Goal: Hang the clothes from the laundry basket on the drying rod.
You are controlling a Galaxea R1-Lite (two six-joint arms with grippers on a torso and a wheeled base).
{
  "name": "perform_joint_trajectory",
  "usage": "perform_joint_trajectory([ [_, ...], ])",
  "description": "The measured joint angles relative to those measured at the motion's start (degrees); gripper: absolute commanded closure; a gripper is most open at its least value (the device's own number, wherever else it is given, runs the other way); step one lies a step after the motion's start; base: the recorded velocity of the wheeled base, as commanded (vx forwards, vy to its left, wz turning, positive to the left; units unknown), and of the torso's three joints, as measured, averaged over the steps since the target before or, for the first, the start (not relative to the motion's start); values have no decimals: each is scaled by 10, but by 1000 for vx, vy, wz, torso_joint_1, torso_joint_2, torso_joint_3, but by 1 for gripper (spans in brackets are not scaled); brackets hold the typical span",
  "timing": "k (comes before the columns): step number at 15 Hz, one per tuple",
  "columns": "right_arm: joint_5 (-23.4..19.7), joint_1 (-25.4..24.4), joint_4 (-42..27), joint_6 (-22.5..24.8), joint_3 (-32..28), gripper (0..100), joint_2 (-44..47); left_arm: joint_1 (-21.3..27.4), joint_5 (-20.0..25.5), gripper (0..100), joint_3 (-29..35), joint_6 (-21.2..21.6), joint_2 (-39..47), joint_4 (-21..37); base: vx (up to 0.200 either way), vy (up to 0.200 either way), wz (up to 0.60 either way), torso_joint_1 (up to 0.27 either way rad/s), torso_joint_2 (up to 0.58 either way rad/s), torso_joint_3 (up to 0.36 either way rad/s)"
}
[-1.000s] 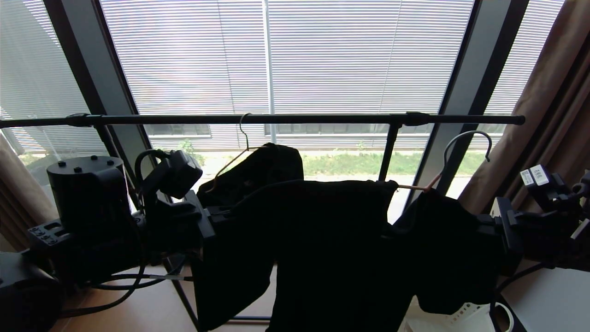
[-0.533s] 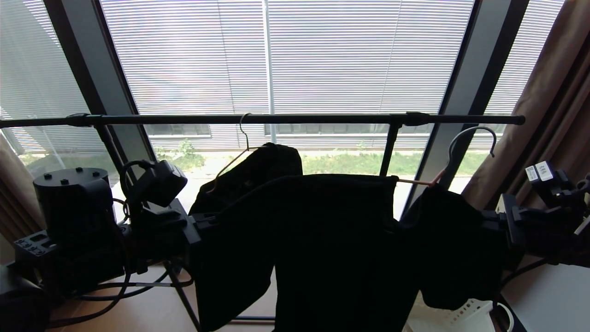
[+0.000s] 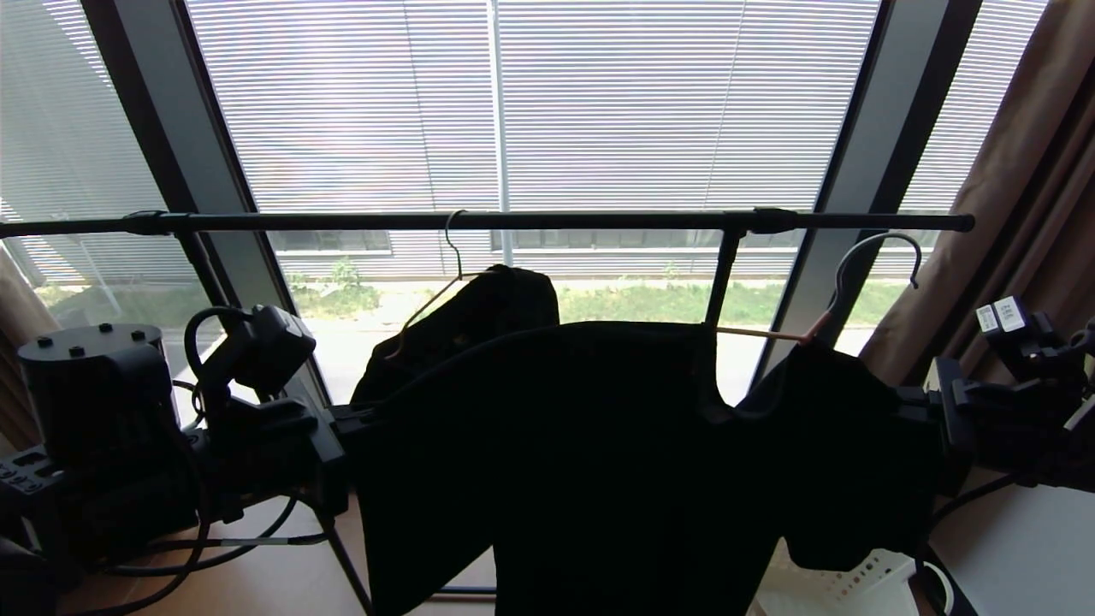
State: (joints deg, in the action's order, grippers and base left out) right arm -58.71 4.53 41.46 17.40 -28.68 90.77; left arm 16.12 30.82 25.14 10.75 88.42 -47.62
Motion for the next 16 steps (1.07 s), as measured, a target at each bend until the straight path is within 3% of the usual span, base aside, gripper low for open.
perform_joint_trajectory([
  [16, -1, 6, 0, 0, -3, 100, 3, -40, 2, 100, -66, 0, -55, 0, 0, 0, 0, 0, 0, 0],
])
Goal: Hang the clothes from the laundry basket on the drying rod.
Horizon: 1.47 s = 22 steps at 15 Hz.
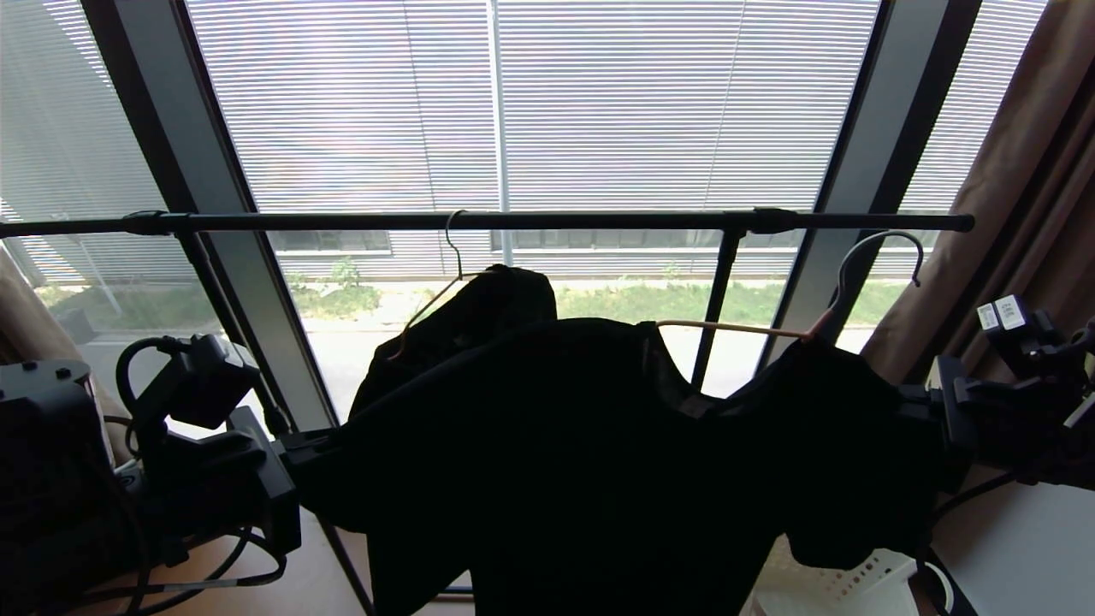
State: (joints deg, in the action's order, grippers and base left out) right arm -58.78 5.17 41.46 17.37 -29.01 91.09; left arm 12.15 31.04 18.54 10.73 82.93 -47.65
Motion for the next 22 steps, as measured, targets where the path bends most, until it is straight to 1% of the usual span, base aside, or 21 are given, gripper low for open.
perform_joint_trajectory([
  [6, -1, 6, 0, 0, -1, 100, 0, 0, 1, 100, -2, -6, -2, 0, 0, 0, 0, 0, 0, 0],
  [9, -11, 8, 0, 0, -1, 100, 0, 1, 1, 100, -1, -6, -1, 0, 0, 0, 0, 0, 0, 0],
  [10, -11, 8, 0, 0, -2, 100, 0, 2, 1, 0, -1, -5, -1, 0, 0, 0, 0, 0, 0, 0],
  [16, -11, 11, -1, 0, -4, 100, 1, 3, 1, 0, 2, -6, -1, 0, 0, 0, 0, 0, 0, 0],
  [20, -10, 12, -1, 2, -2, 100, 9, 10, -8, 0, 30, -13, 5, 2, 0, 0, 0, 0, 0, 0],
  [21, -9, 10, -2, 3, -1, 100, 11, 17, -19, 0, 45, -25, 8, 6, 0, 0, 0, 0, 0, 0],
  [22, -8, 8, -2, 5, 0, 100, 14, 28, -30, 0, 64, -42, 10, 24, 0, 0, 0, 0, 0, 0],
])
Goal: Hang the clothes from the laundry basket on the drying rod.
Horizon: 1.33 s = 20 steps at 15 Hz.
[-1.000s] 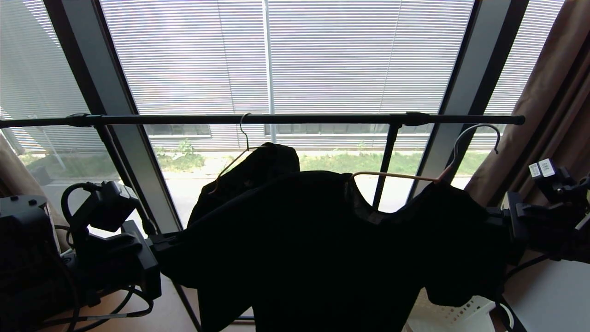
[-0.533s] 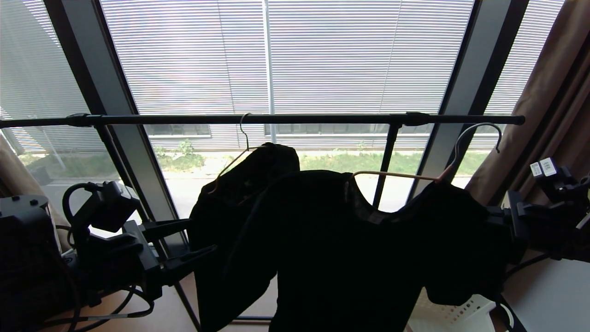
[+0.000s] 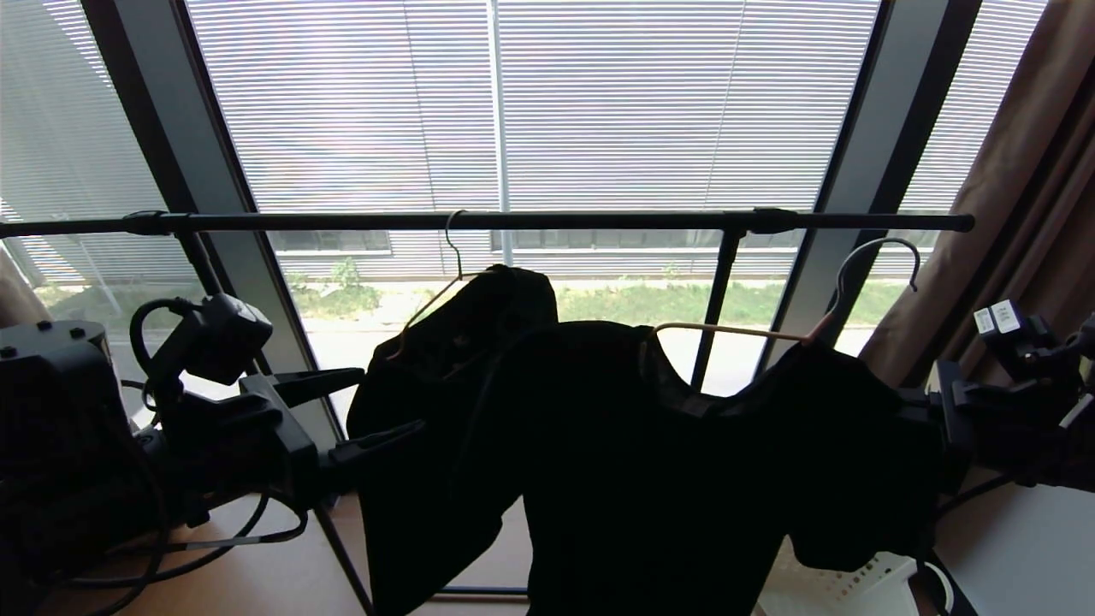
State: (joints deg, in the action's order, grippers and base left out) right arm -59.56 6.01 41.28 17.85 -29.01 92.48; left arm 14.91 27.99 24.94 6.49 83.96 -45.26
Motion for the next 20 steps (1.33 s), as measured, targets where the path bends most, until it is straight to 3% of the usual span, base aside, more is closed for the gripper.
perform_joint_trajectory([
  [5, 1, -33, -1, 9, 11, 100, 14, 41, -11, 0, 144, -27, -2, 198, 0, 0, 0, 0, 0, 0],
  [8, 1, -41, 0, 13, 17, 100, 18, 73, -9, 0, 212, -22, -5, 245, 0, 0, 0, 0, 0, 0],
  [11, -1, -52, 0, 24, 22, 100, 20, 101, -8, 0, 233, 13, -3, 251, 0, 0, 0, 0, 0, 0],
  [13, -1, -59, 0, 39, 27, 100, 24, 118, -8, 0, 247, 37, 0, 289, 0, 0, 0, 0, 0, 0],
  [17, -1, -72, 0, 42, 33, 100, 30, 138, 19, 0, 328, 87, 3, 461, 0, 0, 0, 0, 0, 0],
  [20, -1, -78, 0, 50, 37, 100, 31, 141, 58, 0, 365, 152, 10, 520, 0, 0, 0, 0, 0, 0],
])
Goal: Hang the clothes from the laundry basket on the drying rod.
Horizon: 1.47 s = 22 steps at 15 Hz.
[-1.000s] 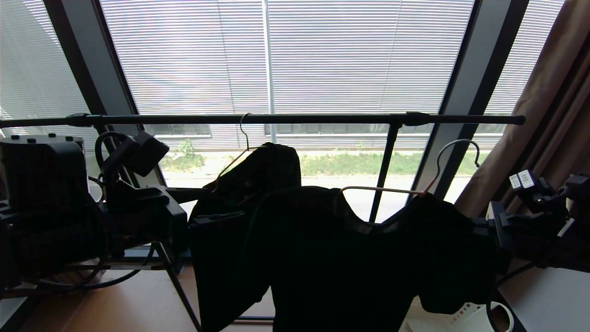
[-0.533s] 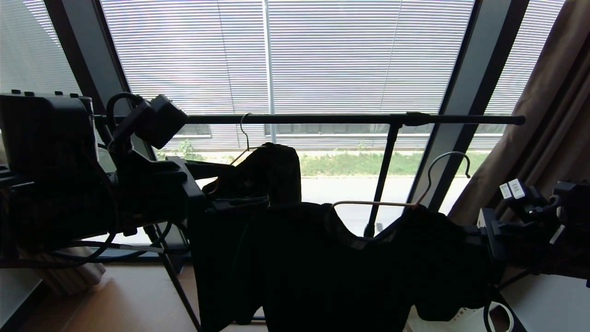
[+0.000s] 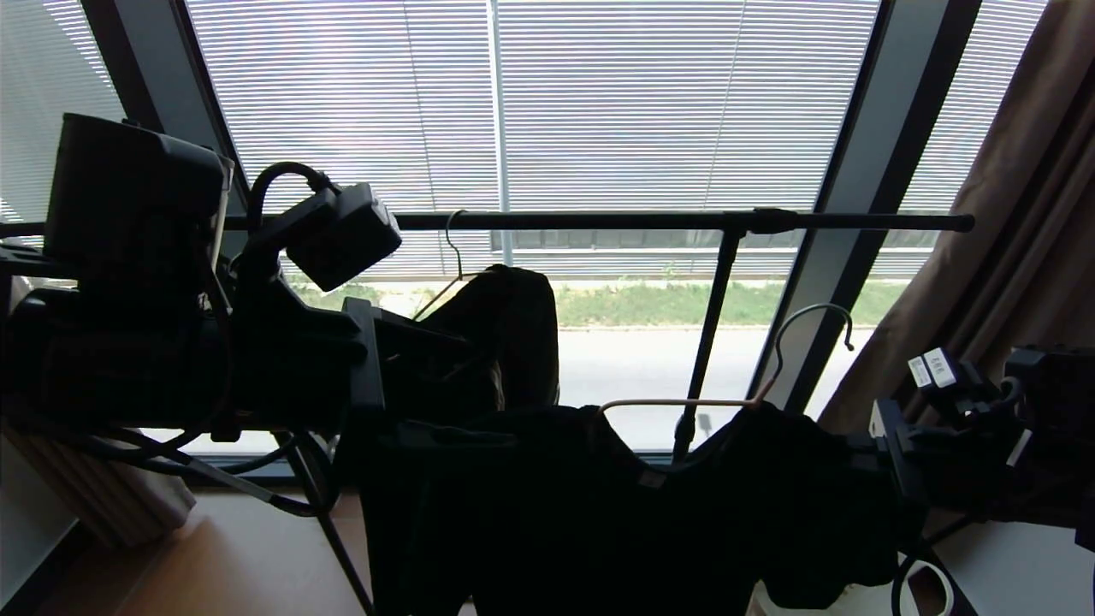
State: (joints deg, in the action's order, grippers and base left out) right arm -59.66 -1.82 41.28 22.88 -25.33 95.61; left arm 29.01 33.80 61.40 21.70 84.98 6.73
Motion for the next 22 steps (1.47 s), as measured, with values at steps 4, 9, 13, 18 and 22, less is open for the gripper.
perform_joint_trajectory([
  [4, 0, -11, 0, 3, 2, 100, 0, 13, 4, 0, 0, 74, 30, 18, 0, 0, 0, 0, 0, 0],
  [9, 3, -20, -3, 1, 0, 100, -1, 39, 4, 0, 2, 87, 72, -1, 0, 0, 0, 0, 0, 0],
  [13, 4, -30, -4, 0, 0, 100, -2, 62, 3, 0, 3, 82, 94, -18, 0, 0, 0, 0, 0, 0],
  [18, 4, -33, -4, 0, 1, 100, -3, 75, 2, 0, 17, 79, 112, -18, 0, 0, 0, 0, 0, 0],
  [22, 5, -33, -4, 0, 1, 100, -4, 79, 0, 0, 26, 80, 124, -18, 0, 0, 0, 0, 0, 0],
])
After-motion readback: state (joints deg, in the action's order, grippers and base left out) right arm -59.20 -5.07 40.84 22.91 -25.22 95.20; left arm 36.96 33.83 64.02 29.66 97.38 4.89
